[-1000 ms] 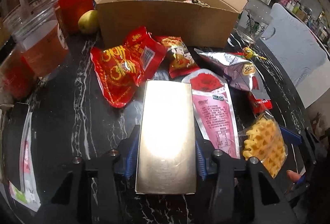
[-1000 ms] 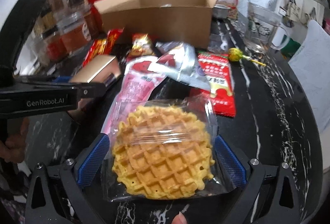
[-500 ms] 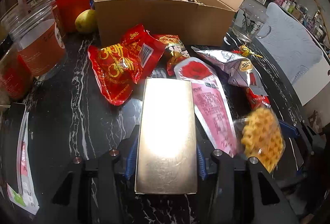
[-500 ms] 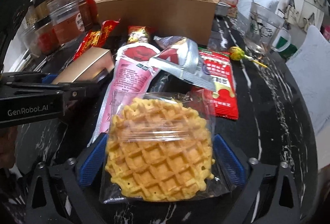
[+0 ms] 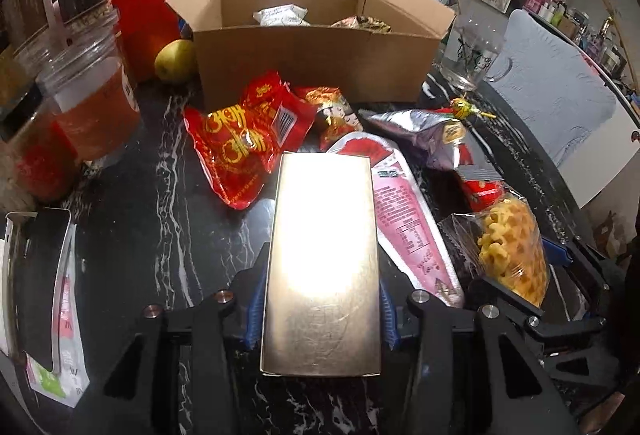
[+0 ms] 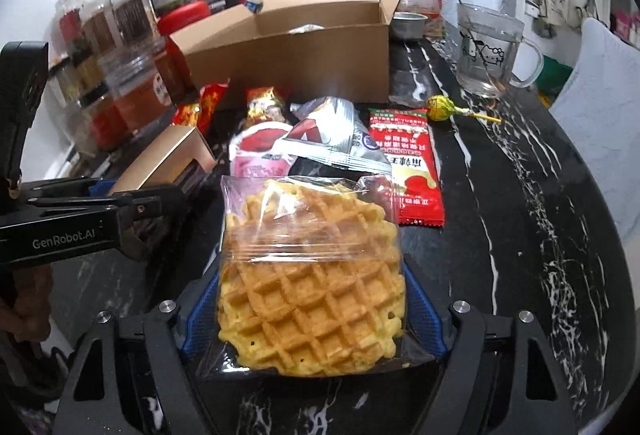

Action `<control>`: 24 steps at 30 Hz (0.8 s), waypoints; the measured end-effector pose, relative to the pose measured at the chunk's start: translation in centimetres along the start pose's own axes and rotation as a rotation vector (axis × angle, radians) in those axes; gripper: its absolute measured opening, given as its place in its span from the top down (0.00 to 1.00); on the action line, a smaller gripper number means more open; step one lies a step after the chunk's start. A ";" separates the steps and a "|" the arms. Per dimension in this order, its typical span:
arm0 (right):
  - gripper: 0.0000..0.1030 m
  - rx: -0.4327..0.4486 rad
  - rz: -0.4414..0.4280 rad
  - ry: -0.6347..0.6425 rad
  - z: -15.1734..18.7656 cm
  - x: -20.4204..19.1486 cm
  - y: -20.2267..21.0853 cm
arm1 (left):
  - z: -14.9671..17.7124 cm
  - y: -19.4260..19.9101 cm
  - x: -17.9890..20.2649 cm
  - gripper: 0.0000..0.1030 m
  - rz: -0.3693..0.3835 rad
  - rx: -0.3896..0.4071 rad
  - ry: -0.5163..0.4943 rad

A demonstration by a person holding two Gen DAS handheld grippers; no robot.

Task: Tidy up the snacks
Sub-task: 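Grasp the gold box with the left tool while the right tool grasps the wrapped waffle, then carry the gold box and the wrapped waffle with both tools toward the box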

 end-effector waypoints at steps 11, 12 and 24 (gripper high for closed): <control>0.21 0.042 -0.057 -0.016 -2.1 -1.2 1.5 | -2.0 1.4 0.5 0.57 0.023 0.042 -0.005; 0.21 0.048 -0.060 -0.016 -2.3 -1.2 1.7 | -2.2 1.6 0.6 0.57 0.024 0.048 -0.006; 0.21 0.113 -0.085 0.026 -6.5 -1.9 2.8 | -5.4 3.5 1.2 0.57 0.051 0.128 -0.018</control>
Point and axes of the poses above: each gripper's, at about its wrist camera, not at the fingertips, and y roughly against the way its jaws point, x to its right, z to its underside, the point moved 6 cm from there along -y, roughly the way its jaws point, and after that the axes turned 14 degrees about x, right-handed, at the moved point
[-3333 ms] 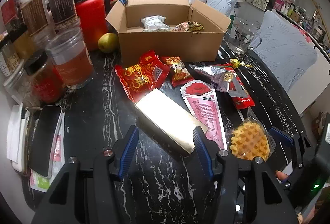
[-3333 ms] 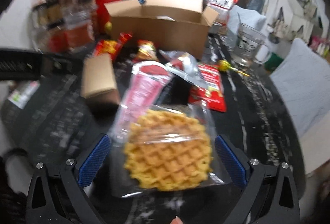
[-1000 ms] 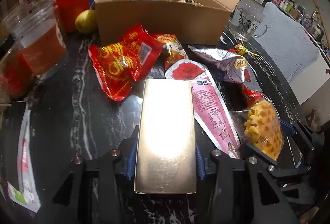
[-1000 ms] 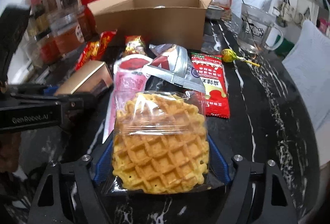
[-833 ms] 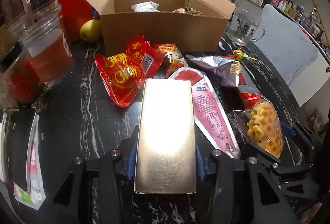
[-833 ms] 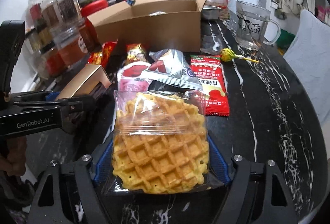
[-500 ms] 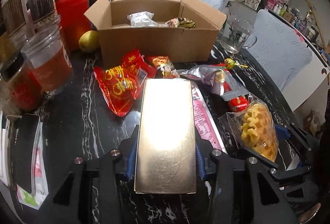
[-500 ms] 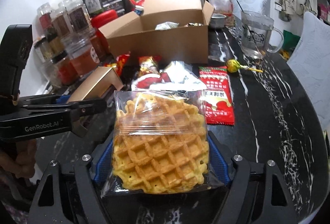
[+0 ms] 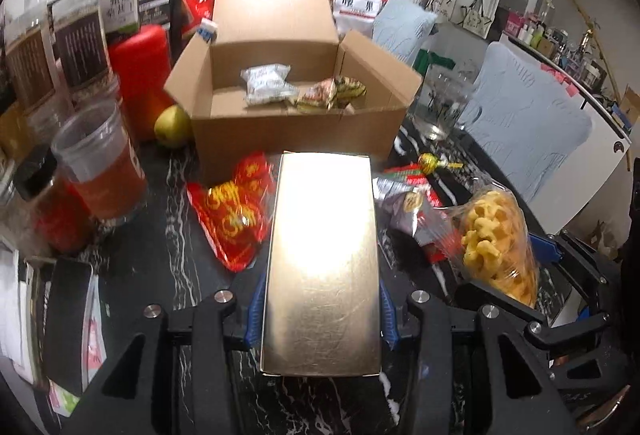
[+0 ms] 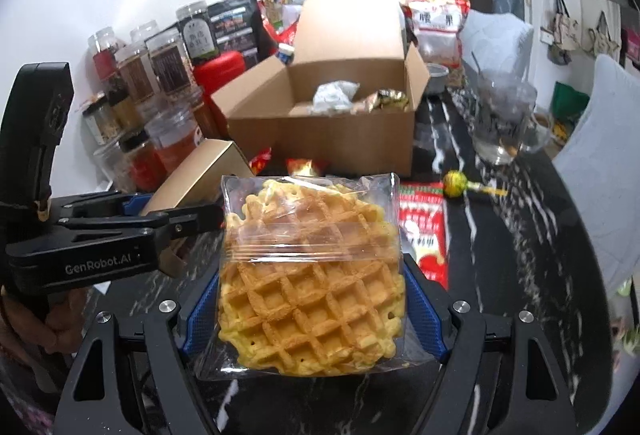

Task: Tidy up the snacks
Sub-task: 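Carry the gold box and the wrapped waffle with both tools toward the box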

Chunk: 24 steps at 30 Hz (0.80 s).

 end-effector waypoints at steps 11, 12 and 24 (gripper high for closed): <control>0.21 0.088 -0.045 0.028 -5.8 -0.5 -0.5 | -5.1 0.1 0.6 0.57 0.040 0.101 -0.005; 0.21 0.095 -0.049 0.031 -6.4 -0.5 -0.7 | -5.5 0.1 0.6 0.57 0.042 0.110 -0.005; 0.21 0.151 -0.123 0.044 -12.7 -0.2 -4.0 | -12.0 -1.8 -1.2 0.57 0.041 0.215 0.007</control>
Point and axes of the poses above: each gripper's, at about its wrist camera, not at the fingertips, and y roughly against the way its jaws point, x to its right, z to its underside, the point moved 6 cm from there along -y, roughly the way its jaws point, and after that the axes turned 14 degrees about x, right-handed, at the moved point
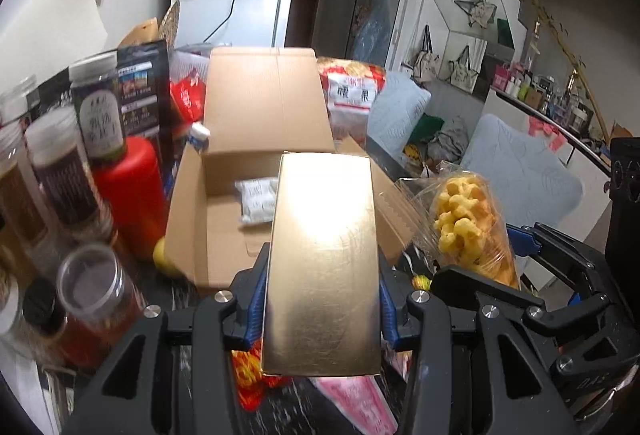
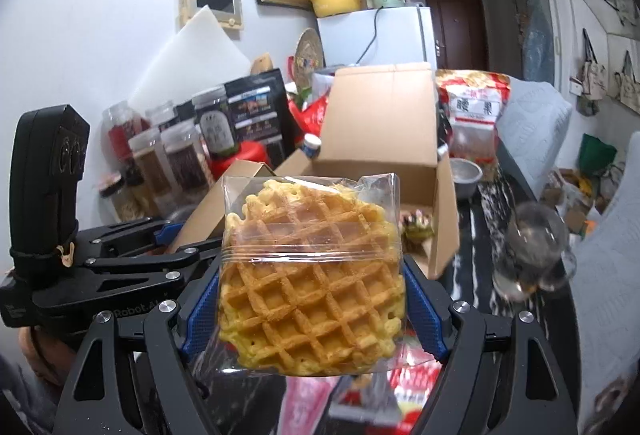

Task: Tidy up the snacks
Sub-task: 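Carry the gold box and the wrapped waffle with both tools toward the box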

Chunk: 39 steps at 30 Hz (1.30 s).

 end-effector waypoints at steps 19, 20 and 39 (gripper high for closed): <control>0.21 0.053 -0.012 0.013 -6.1 3.8 -9.1 | -5.8 -9.1 -4.6 0.57 -0.064 0.067 -0.006; 0.21 0.050 -0.015 0.004 -6.2 4.1 -9.8 | -5.9 -9.5 -4.9 0.57 -0.069 0.065 -0.007; 0.21 -0.095 -0.022 -0.122 -3.1 7.4 -18.9 | -2.2 -18.0 -8.7 0.57 -0.140 -0.125 -0.002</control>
Point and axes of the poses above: each gripper's, at about its wrist camera, not at the fingertips, and y roughly against the way its jaws point, x to its right, z to its underside, the point moved 6 cm from there along -y, roughly the way its jaws point, and after that the axes turned 14 degrees about x, right-handed, at the moved point
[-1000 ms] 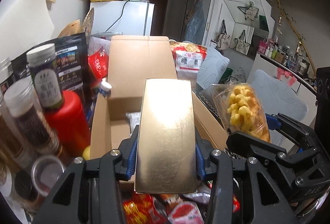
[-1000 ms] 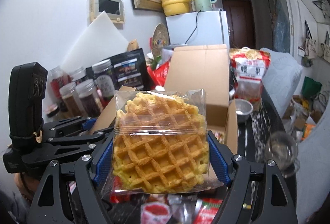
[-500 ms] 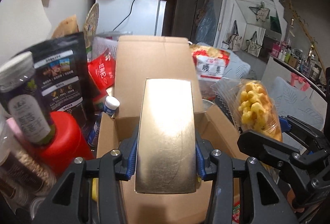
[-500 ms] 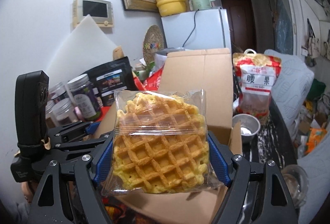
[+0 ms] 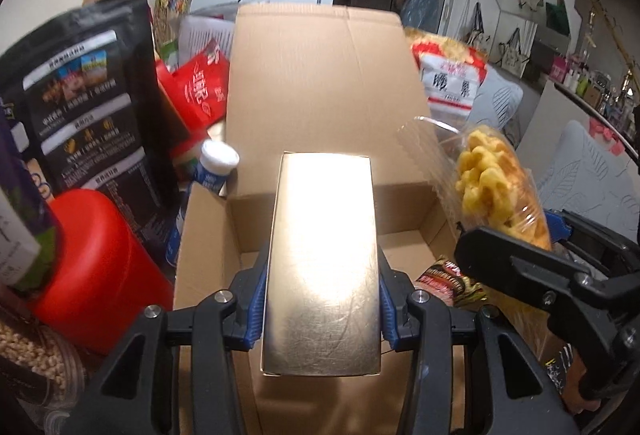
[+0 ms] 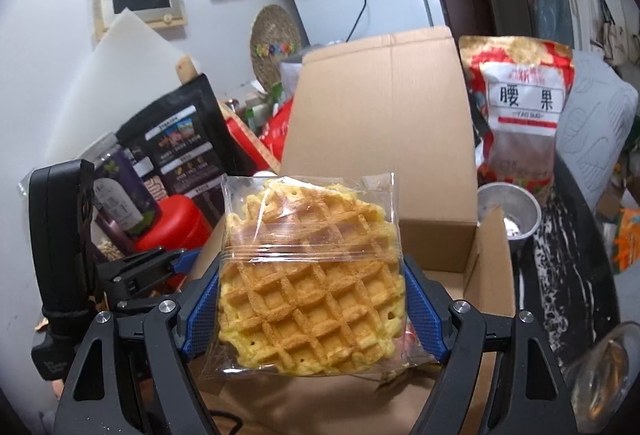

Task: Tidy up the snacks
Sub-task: 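Carry the gold box and the wrapped waffle with both tools toward the box, then lower the gold box and waffle into the box and open both tools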

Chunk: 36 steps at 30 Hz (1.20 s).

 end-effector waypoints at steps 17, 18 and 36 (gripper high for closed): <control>0.18 -0.160 0.077 -0.031 3.3 2.4 -3.9 | 3.2 -4.1 -0.8 0.56 -0.093 -0.167 -0.022; 0.18 -0.168 0.085 -0.037 3.4 2.6 -4.0 | 3.2 -4.2 -0.8 0.56 -0.097 -0.169 -0.027; 0.11 -0.125 0.092 -0.015 2.1 1.7 -1.7 | 2.5 -2.8 -0.2 0.56 -0.124 -0.137 -0.035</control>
Point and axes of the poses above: each gripper's, at about its wrist camera, not at the fingertips, and y roughly against the way its jaws point, x to its right, z to its underside, the point moved 6 cm from there along -y, roughly the way its jaws point, and after that the axes turned 14 degrees about x, right-handed, at the moved point
